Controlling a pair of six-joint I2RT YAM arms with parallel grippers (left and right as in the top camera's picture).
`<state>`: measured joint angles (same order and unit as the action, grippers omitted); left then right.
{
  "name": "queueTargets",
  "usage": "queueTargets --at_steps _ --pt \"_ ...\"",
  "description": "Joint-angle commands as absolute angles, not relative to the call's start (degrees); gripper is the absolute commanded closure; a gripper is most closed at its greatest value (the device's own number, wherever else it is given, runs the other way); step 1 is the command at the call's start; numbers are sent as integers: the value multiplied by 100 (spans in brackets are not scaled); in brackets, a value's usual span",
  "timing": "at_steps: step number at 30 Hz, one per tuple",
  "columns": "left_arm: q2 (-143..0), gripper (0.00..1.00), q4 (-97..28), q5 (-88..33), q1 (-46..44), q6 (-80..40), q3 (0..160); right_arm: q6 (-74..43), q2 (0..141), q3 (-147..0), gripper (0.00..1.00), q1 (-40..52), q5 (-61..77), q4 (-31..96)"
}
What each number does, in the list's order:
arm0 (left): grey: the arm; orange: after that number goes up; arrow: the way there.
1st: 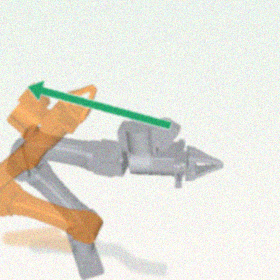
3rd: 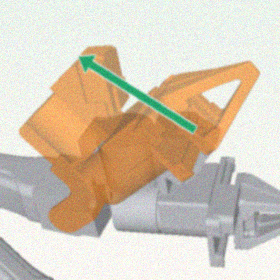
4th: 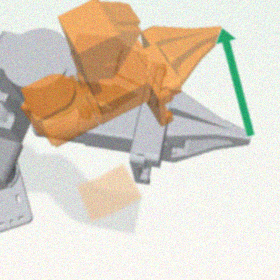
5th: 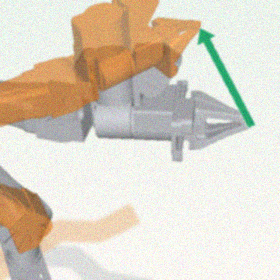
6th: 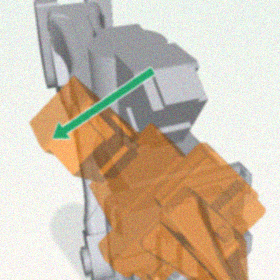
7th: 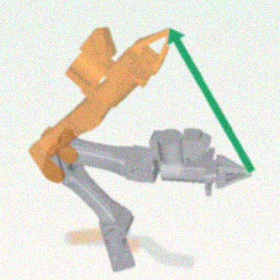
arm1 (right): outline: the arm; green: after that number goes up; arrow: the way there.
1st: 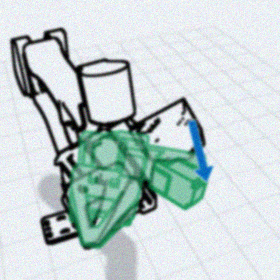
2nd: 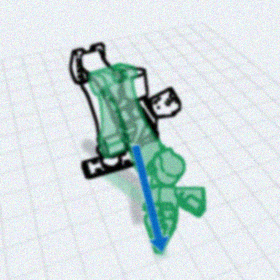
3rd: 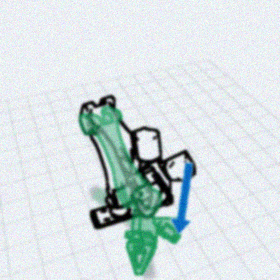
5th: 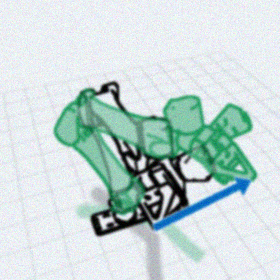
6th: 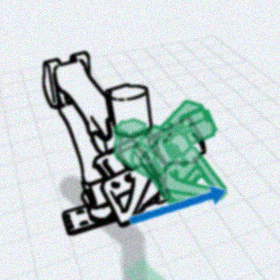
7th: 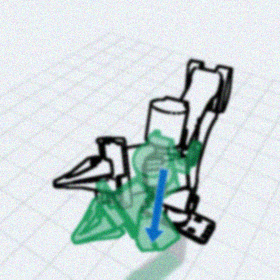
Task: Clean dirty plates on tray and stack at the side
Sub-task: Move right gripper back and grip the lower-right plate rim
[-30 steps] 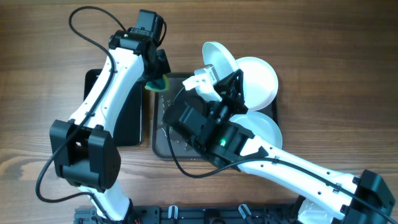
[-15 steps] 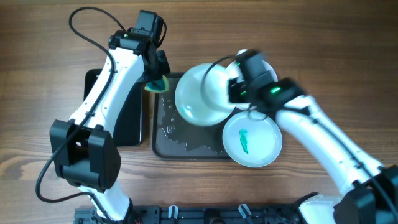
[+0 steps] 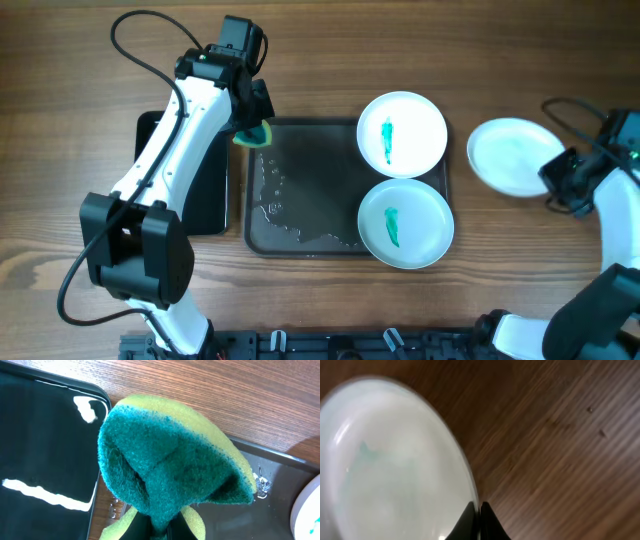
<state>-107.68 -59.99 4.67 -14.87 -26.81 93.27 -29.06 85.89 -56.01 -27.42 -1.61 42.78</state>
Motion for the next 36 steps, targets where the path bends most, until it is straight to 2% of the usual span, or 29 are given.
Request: queueTargets --at_steps 1,5,6,7,8,9,12,15,23,26,33,36 --pt "-10704 96 -5953 517 -1450 -2593 9386 -3052 8517 -4816 96 -2724 -642 3516" --pt "-10704 96 -5944 497 -1450 -2591 9386 -2998 8519 -4101 96 -2724 -637 2543" --pt "-10704 96 -5944 497 -1450 -2591 9386 -2897 8517 -4104 80 -2724 -541 2467" --pt "-10704 96 -5942 495 -1450 -2591 9386 -2703 8517 -4128 71 -2724 -305 2453" --pt "-10704 96 -5942 497 -1452 -2593 9386 -2523 8517 -4211 65 -2724 5 2547" --pt "-10704 96 -5944 497 -1450 -2591 9386 -2482 8517 -4362 63 -2724 215 2790" --pt "-10704 96 -5946 495 -1452 -2591 9386 -1592 8451 -5367 64 -2718 1619 4403" --pt "-10704 96 -5937 497 -1450 -2591 9386 -150 8359 -5664 63 -2464 3420 5315" --pt "-10704 96 -5942 497 -1450 -2589 9386 -648 8512 -5103 64 -851 1774 5253" --pt "-10704 96 -5940 499 -1450 -2582 9386 -642 8521 -4980 68 -639 1667 5144" --pt "-10704 96 -5937 499 -1450 -2569 9386 -930 8530 -4270 70 -519 1291 4589" --pt "-10704 96 -5937 499 -1450 -2569 9386 -976 8530 -4165 76 -519 1256 4453"
